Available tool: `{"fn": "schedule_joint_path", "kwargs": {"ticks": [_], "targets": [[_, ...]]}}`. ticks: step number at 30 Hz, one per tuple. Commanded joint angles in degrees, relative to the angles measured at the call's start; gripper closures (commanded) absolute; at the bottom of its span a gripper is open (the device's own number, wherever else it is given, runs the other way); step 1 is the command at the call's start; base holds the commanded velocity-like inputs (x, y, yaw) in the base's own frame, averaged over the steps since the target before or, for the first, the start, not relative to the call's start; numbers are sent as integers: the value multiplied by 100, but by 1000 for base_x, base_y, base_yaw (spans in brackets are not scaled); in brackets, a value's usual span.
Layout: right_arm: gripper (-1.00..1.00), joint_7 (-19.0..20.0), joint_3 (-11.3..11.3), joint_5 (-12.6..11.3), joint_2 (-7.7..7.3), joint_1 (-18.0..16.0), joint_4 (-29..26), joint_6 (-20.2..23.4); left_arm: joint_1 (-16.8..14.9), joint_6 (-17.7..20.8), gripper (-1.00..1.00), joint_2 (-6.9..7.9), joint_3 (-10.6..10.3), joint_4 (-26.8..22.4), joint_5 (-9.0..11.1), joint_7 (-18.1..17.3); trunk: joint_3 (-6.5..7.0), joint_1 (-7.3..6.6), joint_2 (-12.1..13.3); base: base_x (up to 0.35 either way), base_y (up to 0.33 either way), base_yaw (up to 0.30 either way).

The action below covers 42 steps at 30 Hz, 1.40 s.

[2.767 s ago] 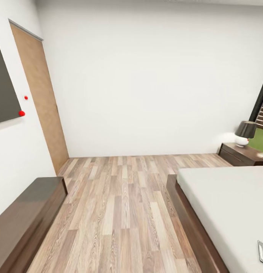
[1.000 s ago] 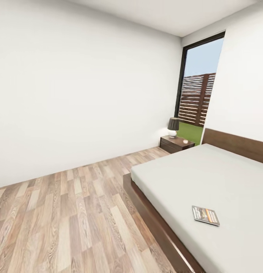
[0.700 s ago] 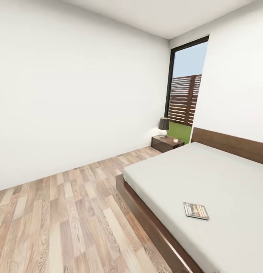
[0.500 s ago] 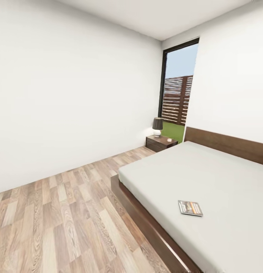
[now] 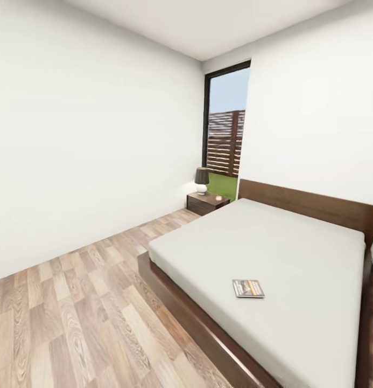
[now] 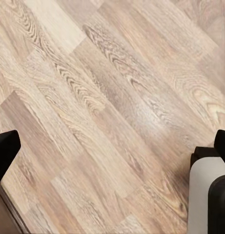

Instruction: In the bedroom, move the book from the bed onto either nightstand, and place the two sandals side by side next to the bed.

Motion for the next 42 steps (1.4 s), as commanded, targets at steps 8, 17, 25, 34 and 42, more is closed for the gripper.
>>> {"fn": "schedule_joint_path", "kwargs": {"ticks": [8, 17, 25, 34, 42], "targets": [[-100, 19, 48, -58, -2, -5, -8, 17, -1, -12, -100, 1, -50, -3, 29, 25, 9, 2, -9, 0, 125, -281], [-100, 19, 48, -60, 0, -5, -10, 17, -1, -12, -100, 1, -50, -3, 28, 25, 32, 2, -9, 23, 232, -281], [-100, 19, 48, -60, 4, -5, -11, 17, -2, -12, -100, 6, -50, -3, 30, 25, 48, 2, -9, 121, 234, -240], [-100, 19, 48, -55, 6, -5, -11, 17, -2, -12, -100, 9, -50, -3, 29, 25, 53, 2, -9, 169, 179, -72], [-100, 19, 48, -55, 1, -5, -16, 17, -1, -12, -100, 10, -50, -3, 28, 25, 54, 2, -9, 203, 164, -22]]}}
